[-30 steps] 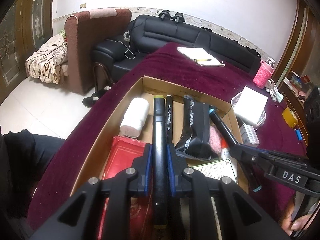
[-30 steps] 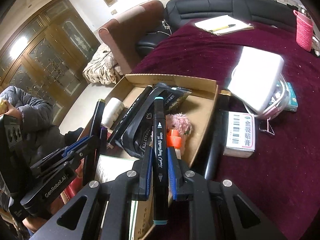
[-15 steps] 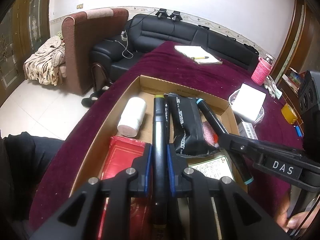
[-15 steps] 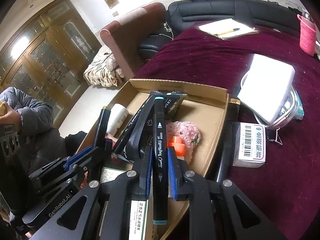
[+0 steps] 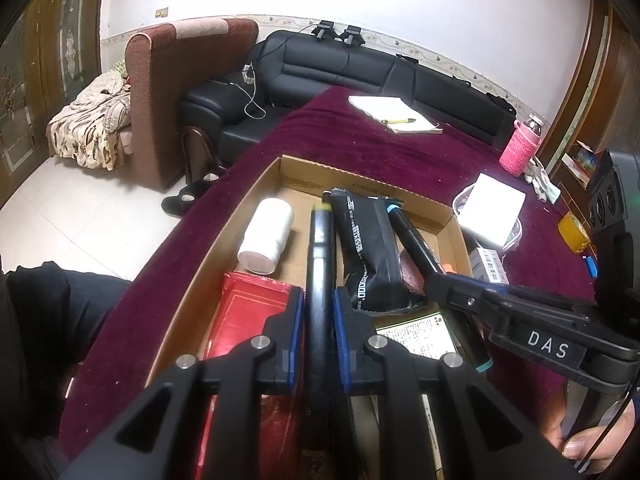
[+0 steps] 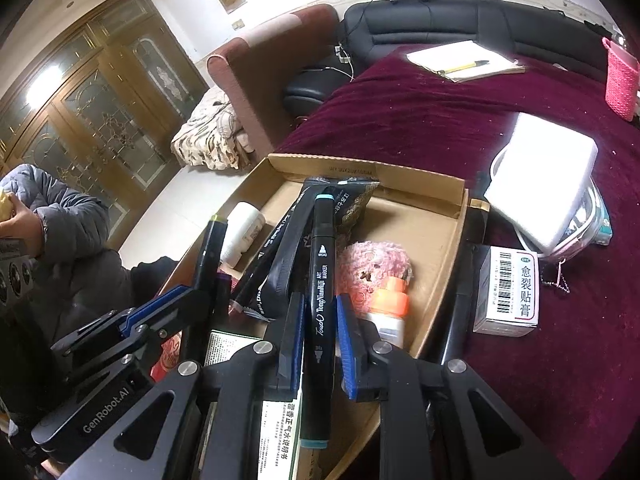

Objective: Organize objects
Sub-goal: 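Lower both markers into the box and open both grippers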

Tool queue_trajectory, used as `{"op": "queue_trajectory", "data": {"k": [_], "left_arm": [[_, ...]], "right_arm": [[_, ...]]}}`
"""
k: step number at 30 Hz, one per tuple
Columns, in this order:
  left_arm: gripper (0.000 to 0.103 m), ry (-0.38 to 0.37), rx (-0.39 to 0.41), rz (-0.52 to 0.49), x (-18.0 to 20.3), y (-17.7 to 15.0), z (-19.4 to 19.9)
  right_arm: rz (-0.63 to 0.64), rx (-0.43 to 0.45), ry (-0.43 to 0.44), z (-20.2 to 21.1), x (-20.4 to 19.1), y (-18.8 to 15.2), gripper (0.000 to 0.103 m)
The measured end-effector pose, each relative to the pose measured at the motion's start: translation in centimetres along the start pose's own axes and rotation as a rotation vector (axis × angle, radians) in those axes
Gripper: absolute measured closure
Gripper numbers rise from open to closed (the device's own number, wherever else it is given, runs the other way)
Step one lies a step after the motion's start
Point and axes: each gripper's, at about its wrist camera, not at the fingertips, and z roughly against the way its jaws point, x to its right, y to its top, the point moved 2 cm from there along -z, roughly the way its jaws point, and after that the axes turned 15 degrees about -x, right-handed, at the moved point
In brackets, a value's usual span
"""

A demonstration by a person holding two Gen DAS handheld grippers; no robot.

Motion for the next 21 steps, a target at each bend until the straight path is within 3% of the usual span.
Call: {"op": "queue_trajectory", "data": {"k": [21], "left_arm": [[0.084, 0.0, 0.005, 0.022, -0.4, -0.3, 0.9]], "right_arm": [[-0.021, 0.011, 0.028, 1.6, 1.3, -0.9, 0.083]]}}
